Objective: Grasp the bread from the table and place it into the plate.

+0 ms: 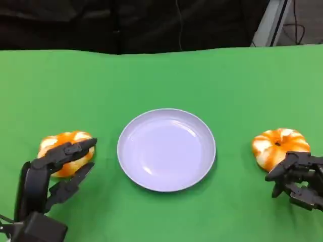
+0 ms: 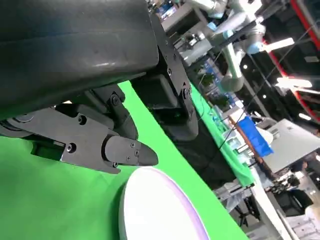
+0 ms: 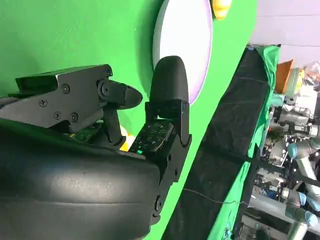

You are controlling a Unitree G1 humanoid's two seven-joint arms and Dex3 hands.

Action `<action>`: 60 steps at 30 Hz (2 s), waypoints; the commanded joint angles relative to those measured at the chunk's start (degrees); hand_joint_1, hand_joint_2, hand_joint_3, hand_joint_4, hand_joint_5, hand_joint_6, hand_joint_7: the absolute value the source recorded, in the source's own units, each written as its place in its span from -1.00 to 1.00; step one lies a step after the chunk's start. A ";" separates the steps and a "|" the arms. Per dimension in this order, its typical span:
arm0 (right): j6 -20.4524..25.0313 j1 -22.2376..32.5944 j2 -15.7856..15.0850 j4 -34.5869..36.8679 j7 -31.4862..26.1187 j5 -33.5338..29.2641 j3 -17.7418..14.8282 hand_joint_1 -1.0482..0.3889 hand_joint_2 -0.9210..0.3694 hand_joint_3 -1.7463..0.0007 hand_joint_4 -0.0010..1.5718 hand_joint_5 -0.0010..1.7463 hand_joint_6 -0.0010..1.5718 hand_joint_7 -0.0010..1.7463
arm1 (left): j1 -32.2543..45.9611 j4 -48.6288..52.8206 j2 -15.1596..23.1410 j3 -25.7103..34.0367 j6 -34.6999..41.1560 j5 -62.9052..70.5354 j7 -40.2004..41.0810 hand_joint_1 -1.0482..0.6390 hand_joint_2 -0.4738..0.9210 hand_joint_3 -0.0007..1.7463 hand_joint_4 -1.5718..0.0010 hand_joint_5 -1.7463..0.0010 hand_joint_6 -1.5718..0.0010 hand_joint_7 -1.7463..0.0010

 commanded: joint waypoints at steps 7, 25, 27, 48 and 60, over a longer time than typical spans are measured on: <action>0.05 -0.45 -1.35 0.33 0.12 0.28 -0.33 0.53 -1.00 0.47 0.10 0.58 0.22 0.03 | 0.93 -1.19 1.06 0.39 0.46 0.28 0.84 0.00 1.00 -0.86 -0.10 0.95 -0.05 1.00; 0.21 -0.45 -1.48 0.35 0.08 0.20 -0.32 0.51 -0.98 0.46 0.11 0.58 0.23 0.02 | 3.03 -6.97 2.15 0.90 2.35 5.47 6.39 -0.20 1.00 -0.92 0.03 0.99 0.15 1.00; 0.21 -0.45 -1.48 0.35 0.08 0.20 -0.31 0.51 -0.98 0.45 0.11 0.58 0.23 0.02 | 3.07 -7.06 2.17 0.84 2.43 5.49 6.48 -0.20 1.00 -0.92 0.02 0.99 0.15 1.00; -0.44 -0.39 -1.42 0.38 0.73 0.54 -0.45 0.54 -0.96 0.42 0.11 0.58 0.22 0.04 | 1.42 -7.08 8.16 -2.52 14.01 20.33 25.14 -0.42 1.00 -0.99 0.19 1.00 0.31 1.00; 0.18 -0.21 -1.22 0.20 1.35 0.97 -0.82 0.53 -0.96 0.42 0.11 0.59 0.21 0.03 | -1.45 -4.21 11.45 -7.62 21.66 19.67 23.22 -0.55 0.99 -0.98 0.31 1.00 0.42 1.00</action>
